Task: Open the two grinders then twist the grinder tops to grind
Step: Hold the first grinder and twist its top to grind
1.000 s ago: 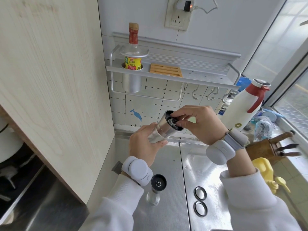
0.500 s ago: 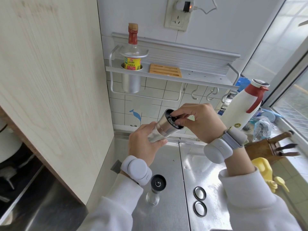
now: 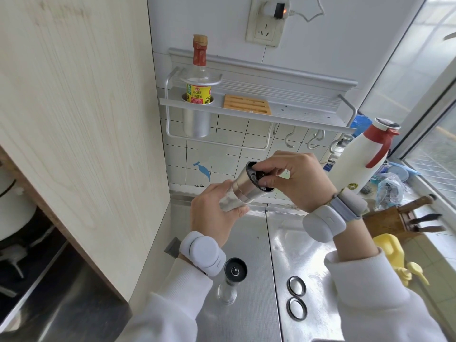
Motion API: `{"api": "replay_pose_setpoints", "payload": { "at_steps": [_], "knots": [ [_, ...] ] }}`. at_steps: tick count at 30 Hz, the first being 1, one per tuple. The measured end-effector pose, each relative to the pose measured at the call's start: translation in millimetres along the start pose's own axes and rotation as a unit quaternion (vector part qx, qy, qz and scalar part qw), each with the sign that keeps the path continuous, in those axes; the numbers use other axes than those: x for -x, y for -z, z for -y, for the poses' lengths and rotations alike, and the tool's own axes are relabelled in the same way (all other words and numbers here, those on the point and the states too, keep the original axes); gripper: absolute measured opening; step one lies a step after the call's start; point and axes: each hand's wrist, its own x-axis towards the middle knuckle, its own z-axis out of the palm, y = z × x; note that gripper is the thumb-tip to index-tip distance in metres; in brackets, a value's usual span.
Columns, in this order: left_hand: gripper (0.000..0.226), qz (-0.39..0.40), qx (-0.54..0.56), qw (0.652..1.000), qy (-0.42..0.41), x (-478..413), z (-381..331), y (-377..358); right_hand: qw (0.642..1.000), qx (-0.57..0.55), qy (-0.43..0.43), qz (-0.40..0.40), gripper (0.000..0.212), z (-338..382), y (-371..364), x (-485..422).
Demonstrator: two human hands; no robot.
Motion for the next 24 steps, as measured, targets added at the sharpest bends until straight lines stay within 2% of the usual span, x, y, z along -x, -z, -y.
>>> {"api": "replay_pose_setpoints", "payload": {
  "at_steps": [5,11,16,24],
  "knots": [
    [0.037,0.001,0.001,1.0,-0.012,1.2,-0.9,1.8,1.0,0.025,0.007,-0.017,0.017,0.0,-3.1,-1.1],
    [0.035,0.001,0.002,1.0,-0.014,2.1,-1.0,2.3,0.999,0.042,0.02,0.0,0.024,2.7,-2.0,0.7],
    [0.035,0.0,-0.004,1.0,-0.021,2.9,-1.0,2.3,0.999,0.051,0.015,-0.004,0.014,2.3,-1.8,-1.7],
    [0.037,0.006,-0.008,1.0,-0.005,5.0,2.1,0.7,0.996,0.079,0.002,0.049,0.025,4.3,-2.4,-0.8]
  ]
}}
